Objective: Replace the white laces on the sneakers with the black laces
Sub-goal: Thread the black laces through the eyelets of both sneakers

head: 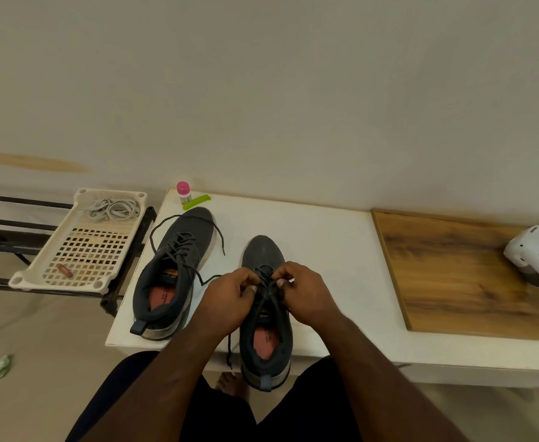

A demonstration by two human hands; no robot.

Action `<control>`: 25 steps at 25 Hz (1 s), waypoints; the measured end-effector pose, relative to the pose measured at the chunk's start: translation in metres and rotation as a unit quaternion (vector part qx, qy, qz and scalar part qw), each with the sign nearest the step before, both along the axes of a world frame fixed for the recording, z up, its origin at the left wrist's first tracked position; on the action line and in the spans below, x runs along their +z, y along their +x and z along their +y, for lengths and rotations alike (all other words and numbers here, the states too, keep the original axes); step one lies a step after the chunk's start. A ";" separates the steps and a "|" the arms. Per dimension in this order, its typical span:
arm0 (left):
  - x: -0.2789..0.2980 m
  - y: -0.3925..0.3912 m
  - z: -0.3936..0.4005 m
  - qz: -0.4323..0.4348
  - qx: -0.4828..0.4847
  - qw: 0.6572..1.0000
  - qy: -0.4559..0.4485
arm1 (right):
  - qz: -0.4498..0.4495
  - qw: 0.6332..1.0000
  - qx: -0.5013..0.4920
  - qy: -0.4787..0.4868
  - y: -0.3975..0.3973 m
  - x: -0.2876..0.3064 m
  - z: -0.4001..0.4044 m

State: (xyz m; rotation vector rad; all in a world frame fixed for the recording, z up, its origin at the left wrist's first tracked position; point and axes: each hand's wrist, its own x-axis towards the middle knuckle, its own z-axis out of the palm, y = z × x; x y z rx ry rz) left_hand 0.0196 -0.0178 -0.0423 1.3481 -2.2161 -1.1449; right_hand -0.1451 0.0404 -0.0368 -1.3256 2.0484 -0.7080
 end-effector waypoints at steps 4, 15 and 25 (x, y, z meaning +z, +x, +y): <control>-0.001 -0.011 -0.012 -0.027 -0.022 0.998 -0.061 | -0.077 0.996 -0.047 -0.009 -0.003 -0.005 0.003; -0.005 -0.021 -0.021 -0.012 0.003 0.999 -0.037 | -0.097 0.992 -0.075 0.003 -0.003 -0.011 0.002; -0.004 -0.014 -0.019 0.057 0.066 0.996 0.020 | -0.055 0.997 -0.060 0.003 -0.002 -0.010 -0.001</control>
